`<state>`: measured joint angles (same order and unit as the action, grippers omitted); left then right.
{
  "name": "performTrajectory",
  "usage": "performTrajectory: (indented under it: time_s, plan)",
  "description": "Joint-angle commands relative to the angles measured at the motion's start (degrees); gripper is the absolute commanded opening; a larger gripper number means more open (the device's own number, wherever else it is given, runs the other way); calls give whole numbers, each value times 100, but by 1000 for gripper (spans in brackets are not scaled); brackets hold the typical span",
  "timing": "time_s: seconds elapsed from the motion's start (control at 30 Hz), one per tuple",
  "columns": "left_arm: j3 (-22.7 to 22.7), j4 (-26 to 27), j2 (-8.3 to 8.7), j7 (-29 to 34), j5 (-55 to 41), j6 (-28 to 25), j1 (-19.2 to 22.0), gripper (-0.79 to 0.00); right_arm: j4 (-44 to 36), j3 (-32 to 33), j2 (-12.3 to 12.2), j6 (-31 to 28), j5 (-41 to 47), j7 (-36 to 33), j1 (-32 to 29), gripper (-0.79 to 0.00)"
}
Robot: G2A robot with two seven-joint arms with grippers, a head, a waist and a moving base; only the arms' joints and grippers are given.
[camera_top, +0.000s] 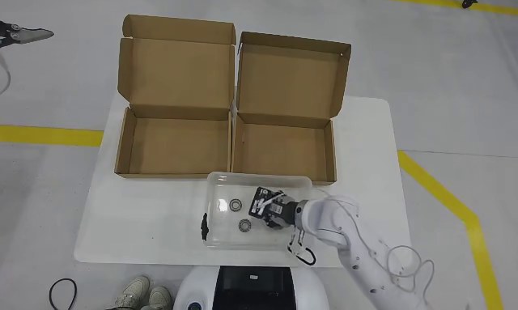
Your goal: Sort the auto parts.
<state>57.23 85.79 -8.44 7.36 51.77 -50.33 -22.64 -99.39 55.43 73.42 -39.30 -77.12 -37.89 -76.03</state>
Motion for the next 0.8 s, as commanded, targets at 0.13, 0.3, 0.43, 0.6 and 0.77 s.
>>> performTrajectory:
  time_s: [0.13,0.3,0.43,0.6,0.77]
  plan:
    - [0,0,0,0,0,0,0,0,-348,207,-87,-339,189,667,-197,-785]
    - [0,0,0,0,0,0,0,0,-444,438,-140,-643,609,1734,-328,-785]
    - [0,0,0,0,0,0,0,0,-414,520,-167,-880,743,2331,-308,-785]
    - [0,0,0,0,0,0,0,0,-498,646,-189,-1124,887,3192,-237,-785]
    - [0,0,0,0,0,0,0,0,-563,707,-186,-1443,1082,4158,-85,-785]
